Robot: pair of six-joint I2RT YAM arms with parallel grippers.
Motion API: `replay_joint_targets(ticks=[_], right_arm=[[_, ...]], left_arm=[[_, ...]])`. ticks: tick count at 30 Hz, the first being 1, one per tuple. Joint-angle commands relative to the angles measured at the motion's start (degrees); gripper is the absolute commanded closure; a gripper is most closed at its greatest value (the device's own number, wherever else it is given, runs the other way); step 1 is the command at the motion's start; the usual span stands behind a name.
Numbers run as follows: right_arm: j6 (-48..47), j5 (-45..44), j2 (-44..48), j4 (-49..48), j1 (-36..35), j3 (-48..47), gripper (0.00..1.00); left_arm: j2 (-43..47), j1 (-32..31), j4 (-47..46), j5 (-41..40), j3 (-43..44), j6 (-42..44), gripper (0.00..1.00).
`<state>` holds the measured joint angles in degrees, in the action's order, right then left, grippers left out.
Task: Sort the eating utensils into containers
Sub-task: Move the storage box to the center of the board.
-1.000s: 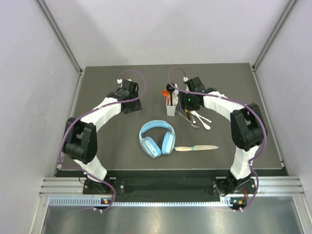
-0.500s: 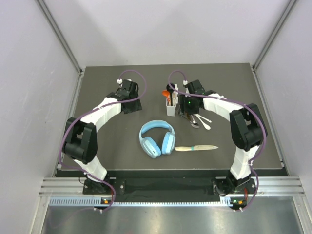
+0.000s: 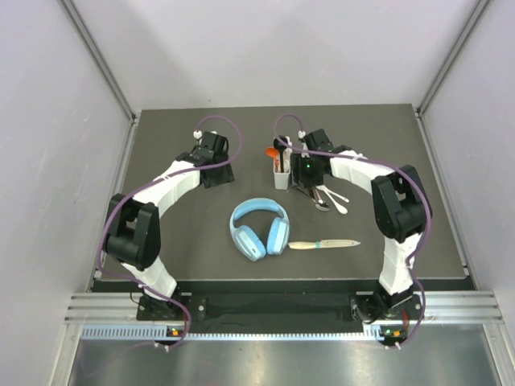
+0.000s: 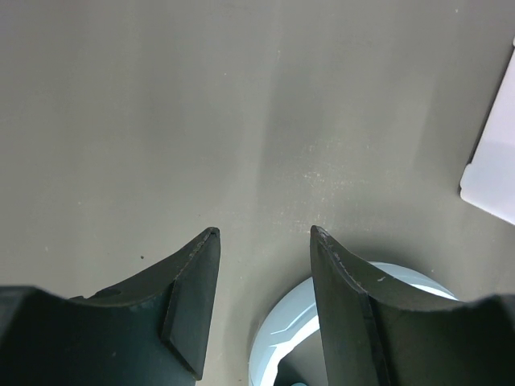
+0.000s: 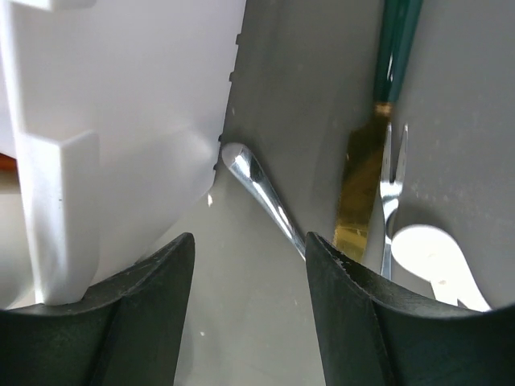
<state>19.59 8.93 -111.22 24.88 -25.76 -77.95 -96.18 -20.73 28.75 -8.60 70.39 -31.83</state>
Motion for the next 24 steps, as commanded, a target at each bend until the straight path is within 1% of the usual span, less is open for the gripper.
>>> replay_joint_targets(ticks=[1,11,15,20,24], right_arm=[[0.71,0.74,-2.50,-1.42,-0.61,-4.57,0.43],[1.24,2.32,-6.11,-1.24,-1.13,-8.44,0.43],[1.23,2.76,-7.17,0.25,-1.57,-10.81,0.43],[1.67,0.74,-4.19,0.08,-1.49,-9.33,0.43],[2.11,-1.19,0.99,-1.68,-0.88,-5.73,0.43]], left_arm=[[0.03,0.08,0.87,-0.71,0.98,0.19,0.46],[-0.23,0.16,2.09,-1.59,2.03,0.72,0.46],[-0.41,0.08,2.27,-1.94,2.73,0.99,0.46],[-0.94,0.08,2.27,-1.95,3.26,0.81,0.46],[-0.94,0.08,2.10,-1.86,2.74,0.63,0.46]])
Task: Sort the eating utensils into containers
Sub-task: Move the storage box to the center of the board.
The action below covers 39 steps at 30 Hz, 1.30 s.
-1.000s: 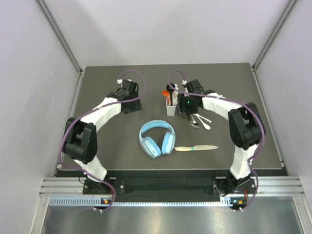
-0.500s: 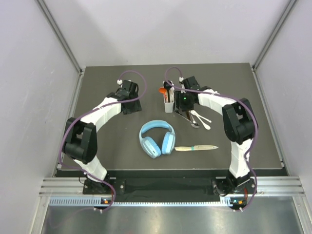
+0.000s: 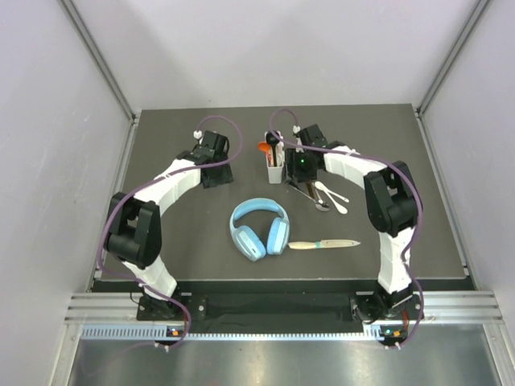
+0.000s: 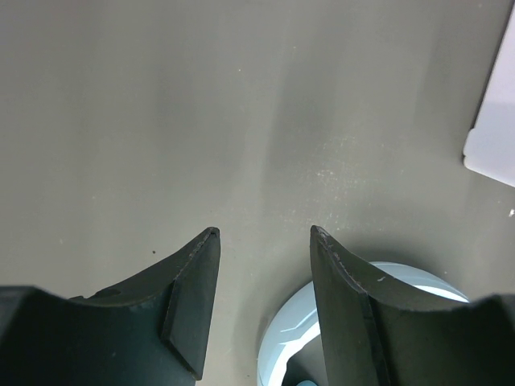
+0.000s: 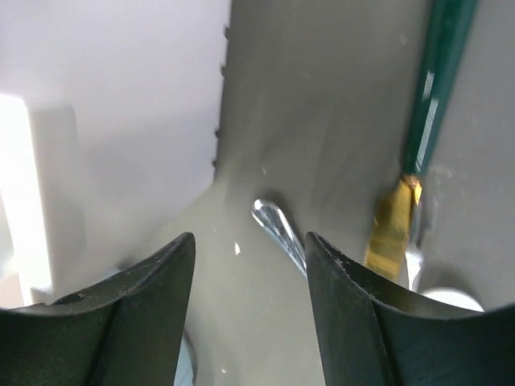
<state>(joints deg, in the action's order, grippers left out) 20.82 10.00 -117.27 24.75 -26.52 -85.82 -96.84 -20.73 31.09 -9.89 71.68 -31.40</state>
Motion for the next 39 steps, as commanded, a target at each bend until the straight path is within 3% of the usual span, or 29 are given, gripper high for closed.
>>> replay_joint_targets(ticks=[1,7,17,30,39], right_arm=[[1.41,-2.44,8.02,-2.68,0.33,3.80,0.43],[4.93,-1.39,11.98,-7.61,2.61,7.78,0.41],[6.86,1.95,2.41,-7.78,3.58,0.92,0.41],[8.27,8.01,1.08,-12.97,2.97,1.54,0.42],[7.92,12.06,-0.15,-10.69,0.33,-0.49,0.42]], left_arm=[[-0.28,0.08,-0.24,-0.66,1.27,0.20,0.46],[-0.46,0.08,-0.42,-0.39,1.09,0.46,0.46],[-0.28,0.08,0.20,-0.74,1.09,1.25,0.46],[-0.28,0.08,-0.33,-0.31,0.04,1.16,0.46],[-0.28,0.08,-0.59,-0.13,-0.40,0.72,0.46]])
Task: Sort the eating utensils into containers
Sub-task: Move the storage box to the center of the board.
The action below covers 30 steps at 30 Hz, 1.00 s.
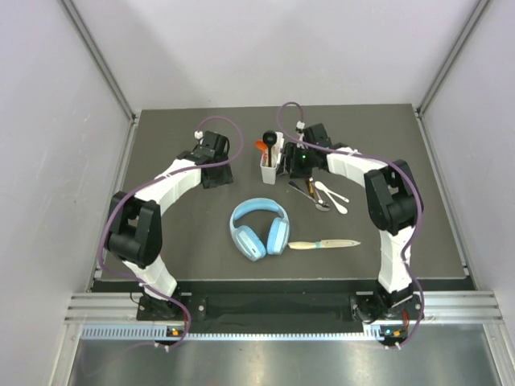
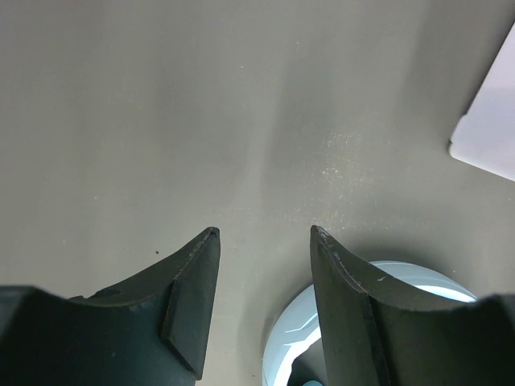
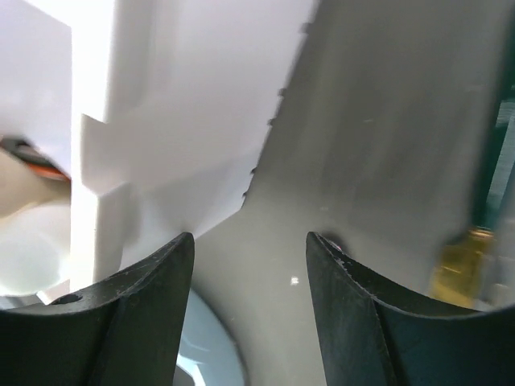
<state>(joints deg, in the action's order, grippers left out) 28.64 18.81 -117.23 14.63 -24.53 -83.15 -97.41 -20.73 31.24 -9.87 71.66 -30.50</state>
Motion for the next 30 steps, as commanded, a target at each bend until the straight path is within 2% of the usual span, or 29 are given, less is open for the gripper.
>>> replay_joint_targets(ticks=[1,14,18,23,30], right_arm=[[0.10,3.86,-0.19,-0.48,-1.92,-3.33,0.42],[3.52,3.70,0.59,2.77,-4.65,-7.46,0.42],[1.42,-1.04,4.72,9.00,-2.98,-6.50,0.41],[-0.43,-4.30,11.58,10.33,0.62,-2.54,0.40],[-2.71,-4.49,9.57,14.19,7.03,-10.17,0.41]], left_arm=[[0.46,0.08,-0.83,-0.24,-0.64,-0.26,0.46],[0.90,0.16,-1.45,-0.85,-0.99,-0.35,0.46],[1.08,0.25,-1.54,-1.21,-1.34,-0.44,0.46],[1.17,0.96,-2.42,-1.03,-2.05,-0.87,0.46],[-0.24,1.75,-2.60,-0.15,-1.00,-0.79,0.46]])
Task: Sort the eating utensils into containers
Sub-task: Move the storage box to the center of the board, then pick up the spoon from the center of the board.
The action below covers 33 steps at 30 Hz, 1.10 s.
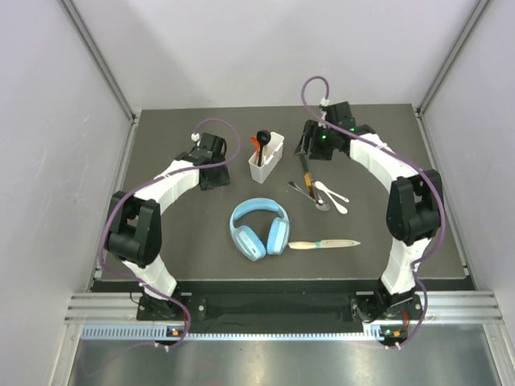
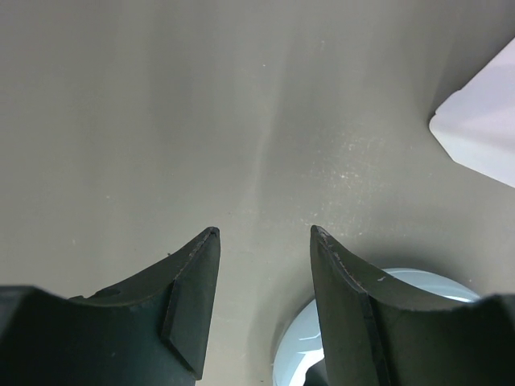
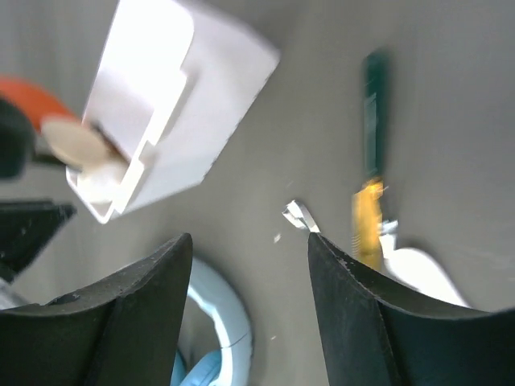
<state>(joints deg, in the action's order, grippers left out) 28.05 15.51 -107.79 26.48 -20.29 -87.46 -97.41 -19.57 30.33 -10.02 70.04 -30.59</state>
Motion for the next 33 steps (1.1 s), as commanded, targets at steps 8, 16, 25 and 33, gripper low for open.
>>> replay_joint_targets(ticks=[8,16,25,33], right_arm=[[-7.81,-8.02,0.66,13.91,5.62,-6.05,0.41],[-13.37,-13.04,0.55,20.02,5.62,-2.37,0.41],[-17.50,-15.33,1.53,18.35,5.53,5.89,0.41],[-17.77,-15.16,-1.63,17.29,5.26,7.22,0.42]], left_arm=[[-1.30,2.17,-0.35,0.00,2.64,-0.52,0.46],[-3.23,2.26,-0.71,1.58,3.79,-0.43,0.46],[-3.76,2.26,-0.62,2.29,3.79,-0.35,0.46],[-3.93,2.26,-0.18,2.64,4.14,-0.26,0.46]])
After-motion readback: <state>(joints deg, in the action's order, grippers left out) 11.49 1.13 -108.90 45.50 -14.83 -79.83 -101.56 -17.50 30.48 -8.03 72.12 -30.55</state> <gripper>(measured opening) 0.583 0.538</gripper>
